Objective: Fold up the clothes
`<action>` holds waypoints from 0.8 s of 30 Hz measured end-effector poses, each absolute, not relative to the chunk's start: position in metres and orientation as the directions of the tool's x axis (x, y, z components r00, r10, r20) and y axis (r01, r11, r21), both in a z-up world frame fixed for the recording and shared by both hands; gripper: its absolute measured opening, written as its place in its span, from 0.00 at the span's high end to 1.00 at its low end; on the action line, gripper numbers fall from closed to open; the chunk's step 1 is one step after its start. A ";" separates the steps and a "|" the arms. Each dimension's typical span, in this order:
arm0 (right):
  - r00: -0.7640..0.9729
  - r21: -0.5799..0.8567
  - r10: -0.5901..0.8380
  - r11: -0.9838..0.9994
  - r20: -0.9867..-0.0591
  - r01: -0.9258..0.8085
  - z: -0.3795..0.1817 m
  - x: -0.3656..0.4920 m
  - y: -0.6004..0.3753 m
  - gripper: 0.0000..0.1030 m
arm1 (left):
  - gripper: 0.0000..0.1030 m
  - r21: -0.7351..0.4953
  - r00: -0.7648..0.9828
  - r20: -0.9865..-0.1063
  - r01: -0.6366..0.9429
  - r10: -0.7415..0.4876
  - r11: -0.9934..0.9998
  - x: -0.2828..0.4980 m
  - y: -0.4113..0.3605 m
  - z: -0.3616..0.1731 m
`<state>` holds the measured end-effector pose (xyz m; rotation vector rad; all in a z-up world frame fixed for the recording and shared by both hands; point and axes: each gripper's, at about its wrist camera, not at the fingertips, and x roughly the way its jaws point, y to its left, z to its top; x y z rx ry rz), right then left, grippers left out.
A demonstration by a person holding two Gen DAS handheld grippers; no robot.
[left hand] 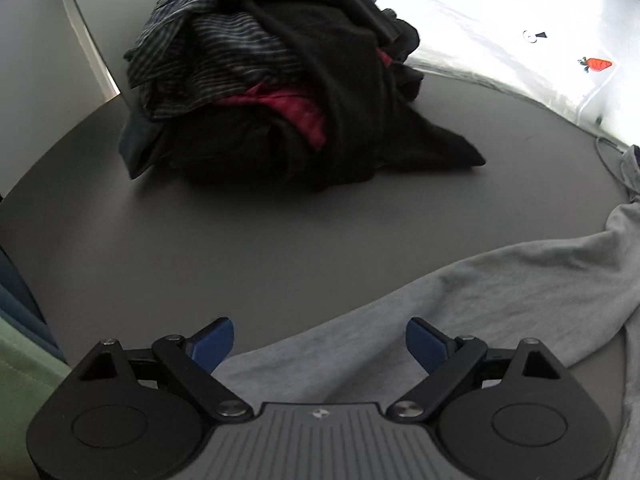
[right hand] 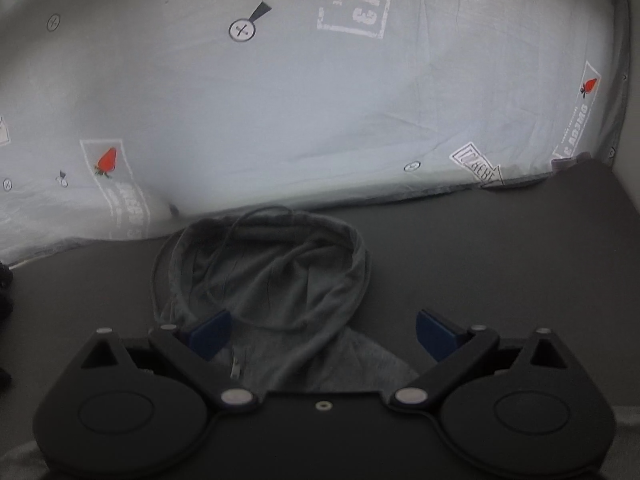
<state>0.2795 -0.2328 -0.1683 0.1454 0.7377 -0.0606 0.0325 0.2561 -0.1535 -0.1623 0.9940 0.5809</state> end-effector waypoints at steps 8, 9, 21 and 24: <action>0.490 0.133 0.056 0.983 -0.870 0.124 -0.238 0.122 -0.184 0.03 | 0.10 0.081 0.359 -0.872 -0.566 0.334 0.820 -0.014 0.299 -0.186; 0.475 0.126 0.052 0.984 -0.878 0.126 -0.243 0.109 -0.181 0.03 | 0.12 0.061 0.363 -0.877 -0.567 0.315 0.821 -0.016 0.303 -0.191; 0.501 0.105 -0.009 0.974 -0.865 0.200 -0.234 0.071 -0.151 0.03 | 0.65 -0.066 0.493 -0.866 -0.281 0.085 0.957 -0.030 0.324 -0.098; 0.509 0.116 -0.012 0.969 -0.861 0.219 -0.237 0.070 -0.145 0.03 | 0.51 0.071 0.401 -0.903 -0.218 0.155 0.973 -0.032 0.331 -0.111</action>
